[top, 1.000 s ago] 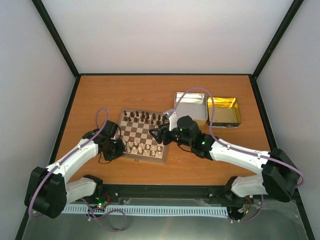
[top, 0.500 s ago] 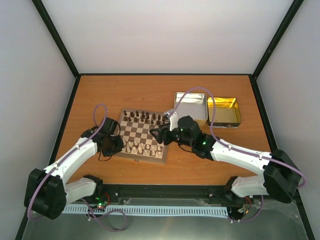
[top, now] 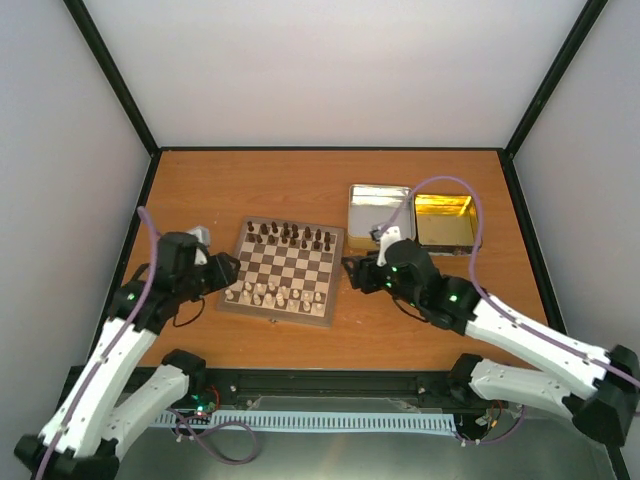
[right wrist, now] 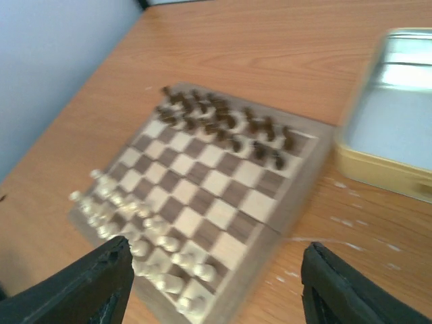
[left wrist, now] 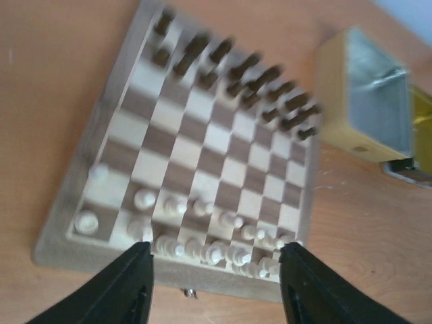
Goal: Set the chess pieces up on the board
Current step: Adjust the chess piece on the chessboard, then reset both arms
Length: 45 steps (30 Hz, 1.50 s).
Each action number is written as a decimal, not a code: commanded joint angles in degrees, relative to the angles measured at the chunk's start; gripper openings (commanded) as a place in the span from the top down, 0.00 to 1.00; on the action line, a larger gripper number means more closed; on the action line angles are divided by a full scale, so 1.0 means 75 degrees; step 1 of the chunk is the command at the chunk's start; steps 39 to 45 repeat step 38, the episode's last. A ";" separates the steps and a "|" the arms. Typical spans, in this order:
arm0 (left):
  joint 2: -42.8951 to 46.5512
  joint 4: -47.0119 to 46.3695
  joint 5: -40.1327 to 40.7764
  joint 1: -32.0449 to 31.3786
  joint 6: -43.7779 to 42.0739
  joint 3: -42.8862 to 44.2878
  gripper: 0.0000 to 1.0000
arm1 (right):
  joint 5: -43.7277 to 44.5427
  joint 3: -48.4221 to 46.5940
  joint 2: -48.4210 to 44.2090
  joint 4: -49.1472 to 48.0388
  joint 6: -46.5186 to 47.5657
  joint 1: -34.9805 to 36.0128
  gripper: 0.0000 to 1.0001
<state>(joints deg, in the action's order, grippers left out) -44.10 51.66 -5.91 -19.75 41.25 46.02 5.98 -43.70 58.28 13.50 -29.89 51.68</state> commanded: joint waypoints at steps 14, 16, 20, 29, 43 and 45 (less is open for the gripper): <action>0.2746 -0.0218 0.2398 -0.0051 -0.2496 0.2417 0.00 | 0.4877 -0.2243 -0.4098 0.5504 0.0510 -0.0059 0.00; 0.2853 -0.0098 0.2647 -0.0051 -0.2661 0.2627 0.00 | 0.5099 -0.2523 -0.4258 0.5720 0.0595 -0.0059 0.00; 0.3119 -0.0079 0.2745 -0.0051 -0.2884 0.2979 0.00 | 0.5330 -0.2883 -0.4551 0.5952 0.0746 -0.0059 0.00; 0.3393 0.0106 0.3112 -0.0052 -0.3108 0.3434 0.00 | 0.5686 -0.3028 -0.5249 0.6074 0.0830 -0.0059 0.00; 0.3422 0.0045 0.3042 -0.0052 -0.3159 0.3354 0.00 | 0.5828 -0.2830 -0.5383 0.5886 0.0943 -0.0060 0.00; 0.3422 0.0045 0.3042 -0.0052 -0.3159 0.3354 0.00 | 0.5828 -0.2830 -0.5383 0.5886 0.0943 -0.0060 0.00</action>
